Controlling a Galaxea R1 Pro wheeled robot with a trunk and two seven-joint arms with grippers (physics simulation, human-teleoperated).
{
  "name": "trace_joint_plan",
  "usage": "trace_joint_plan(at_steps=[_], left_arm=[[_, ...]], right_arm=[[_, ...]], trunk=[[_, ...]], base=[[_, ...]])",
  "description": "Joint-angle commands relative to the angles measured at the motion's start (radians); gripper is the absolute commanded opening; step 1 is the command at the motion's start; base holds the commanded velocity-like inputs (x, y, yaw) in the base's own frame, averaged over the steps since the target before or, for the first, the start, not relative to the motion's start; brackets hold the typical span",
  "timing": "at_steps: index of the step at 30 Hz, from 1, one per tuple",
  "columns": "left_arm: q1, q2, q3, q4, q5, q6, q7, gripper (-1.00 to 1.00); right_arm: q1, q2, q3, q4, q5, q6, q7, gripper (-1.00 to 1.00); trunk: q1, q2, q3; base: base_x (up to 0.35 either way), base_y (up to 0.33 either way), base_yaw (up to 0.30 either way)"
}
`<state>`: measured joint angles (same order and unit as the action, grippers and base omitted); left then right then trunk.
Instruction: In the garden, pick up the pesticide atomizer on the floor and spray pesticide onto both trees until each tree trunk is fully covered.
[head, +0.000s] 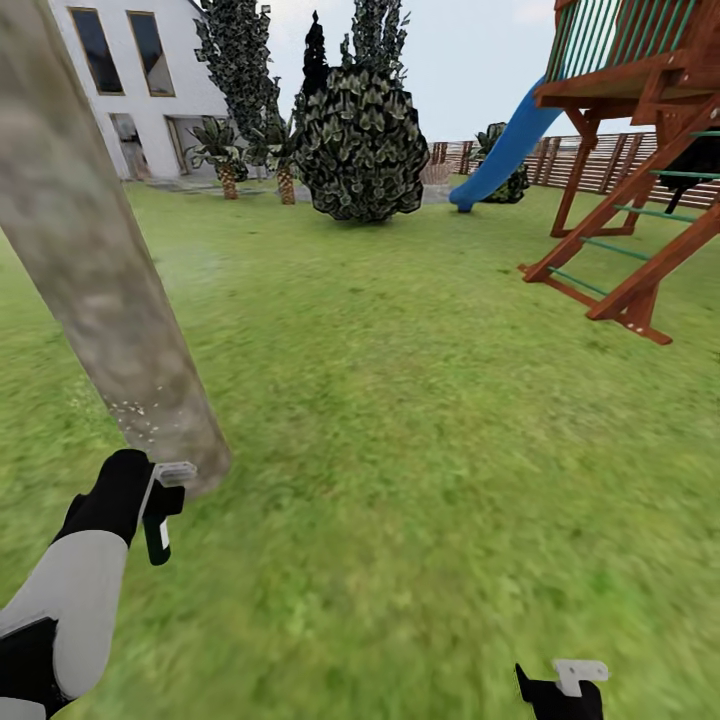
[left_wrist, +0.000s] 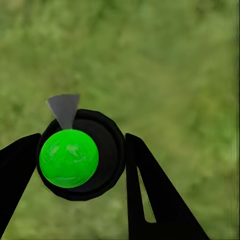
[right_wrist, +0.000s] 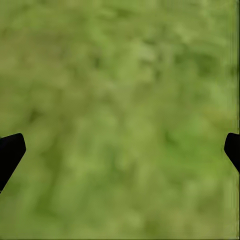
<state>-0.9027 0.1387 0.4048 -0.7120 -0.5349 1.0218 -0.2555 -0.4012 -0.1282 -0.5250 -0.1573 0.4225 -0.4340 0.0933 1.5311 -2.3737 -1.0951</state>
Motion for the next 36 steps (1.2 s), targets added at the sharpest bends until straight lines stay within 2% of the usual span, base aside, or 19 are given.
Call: trace_joint_plan(at_steps=[1, 5, 16, 24, 29, 36], left_arm=[[-0.001, 0.001, 0.002, -0.001, -0.011, 0.003, -0.01, -1.0], [-0.001, 0.004, 0.003, -0.001, -0.011, 0.003, -0.01, -1.0], [-0.001, 0.007, 0.017, -0.002, 0.001, 0.004, -0.011, -1.0], [-0.001, 0.008, 0.023, 0.0, 0.01, 0.004, -0.012, -1.0], [0.0, 0.013, 0.019, 0.002, 0.041, 0.004, -0.011, -1.0], [0.002, 0.01, 0.018, 0.002, 0.043, 0.003, -0.011, -1.0]], right_arm=[[-0.001, 0.001, -0.009, 0.001, 0.002, -0.003, 0.008, 1.0], [-0.001, 0.002, -0.007, 0.001, 0.002, -0.003, 0.008, 1.0], [-0.001, 0.002, -0.007, 0.002, 0.003, -0.003, 0.009, 1.0], [-0.001, 0.003, -0.007, 0.002, 0.003, -0.003, 0.009, 1.0], [-0.001, 0.004, -0.007, 0.002, 0.004, -0.003, 0.009, 1.0], [-0.001, 0.005, -0.007, 0.002, 0.004, -0.003, 0.009, 1.0]], trunk=[[0.0, 0.0, -0.001], [0.0, 0.0, -0.001], [0.0, 0.0, -0.001], [0.0, 0.0, -0.001], [0.0, 0.0, -0.001], [0.0, 0.0, -0.001]], base=[[0.091, -0.267, 0.0], [0.091, -0.267, 0.113], [0.14, -0.261, 0.265], [0.173, -0.245, 0.023], [0.183, -0.237, 0.179], [0.235, -0.197, 0.276]])
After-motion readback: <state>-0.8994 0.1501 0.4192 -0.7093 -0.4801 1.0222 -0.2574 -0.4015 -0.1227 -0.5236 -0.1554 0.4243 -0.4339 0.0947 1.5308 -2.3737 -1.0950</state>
